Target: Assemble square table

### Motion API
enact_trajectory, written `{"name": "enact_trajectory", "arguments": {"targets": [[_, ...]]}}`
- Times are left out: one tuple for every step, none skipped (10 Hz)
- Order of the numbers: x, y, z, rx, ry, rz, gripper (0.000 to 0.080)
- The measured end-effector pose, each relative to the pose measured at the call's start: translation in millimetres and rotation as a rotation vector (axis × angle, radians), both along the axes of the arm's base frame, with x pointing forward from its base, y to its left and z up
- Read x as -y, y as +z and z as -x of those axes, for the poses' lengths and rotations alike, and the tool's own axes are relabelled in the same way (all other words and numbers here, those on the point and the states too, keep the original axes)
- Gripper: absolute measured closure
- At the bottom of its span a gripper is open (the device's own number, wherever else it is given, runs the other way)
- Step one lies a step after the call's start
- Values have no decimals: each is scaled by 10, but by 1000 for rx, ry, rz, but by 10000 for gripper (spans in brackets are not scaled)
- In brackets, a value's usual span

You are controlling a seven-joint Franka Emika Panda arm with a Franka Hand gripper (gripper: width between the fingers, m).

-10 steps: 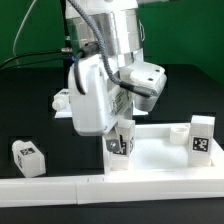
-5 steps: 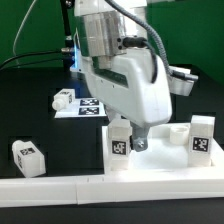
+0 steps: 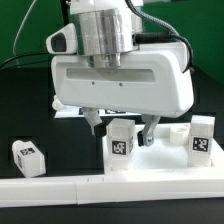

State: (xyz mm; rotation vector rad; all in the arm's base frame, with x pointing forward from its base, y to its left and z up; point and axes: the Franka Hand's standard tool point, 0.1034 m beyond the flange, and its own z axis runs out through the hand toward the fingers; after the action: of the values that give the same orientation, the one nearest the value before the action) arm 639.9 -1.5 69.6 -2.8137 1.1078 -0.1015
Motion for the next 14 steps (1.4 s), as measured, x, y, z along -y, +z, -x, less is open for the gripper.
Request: {"name": "enact_trajectory", "arguments": {"targets": [[0,-2,1,-2,-22,-3,151],[2,-4,2,-2,-22,-3,260],[2,-6,3,-3,-23,-3,396],[3,-12,6,-9,-88,-10,396],[19,-15,12,-16,-159,-16,511],[22,-15,14,-28,-285,-27,511],[25,-16,18,-41,-429,-39,511],[31,-17,20,-51,-554,-49,511],[35,-18,24,-68,-734,-76,511],[24,-23,26,-88,-924,-120,511],[19,-21,28,-103,-1095,-142,511],[29,-18,32,-116,-1165,-148,511],[33,-23,38,-120,-1214,-149,511],[35,-23,41,-120,-1241,-148,511]]}}
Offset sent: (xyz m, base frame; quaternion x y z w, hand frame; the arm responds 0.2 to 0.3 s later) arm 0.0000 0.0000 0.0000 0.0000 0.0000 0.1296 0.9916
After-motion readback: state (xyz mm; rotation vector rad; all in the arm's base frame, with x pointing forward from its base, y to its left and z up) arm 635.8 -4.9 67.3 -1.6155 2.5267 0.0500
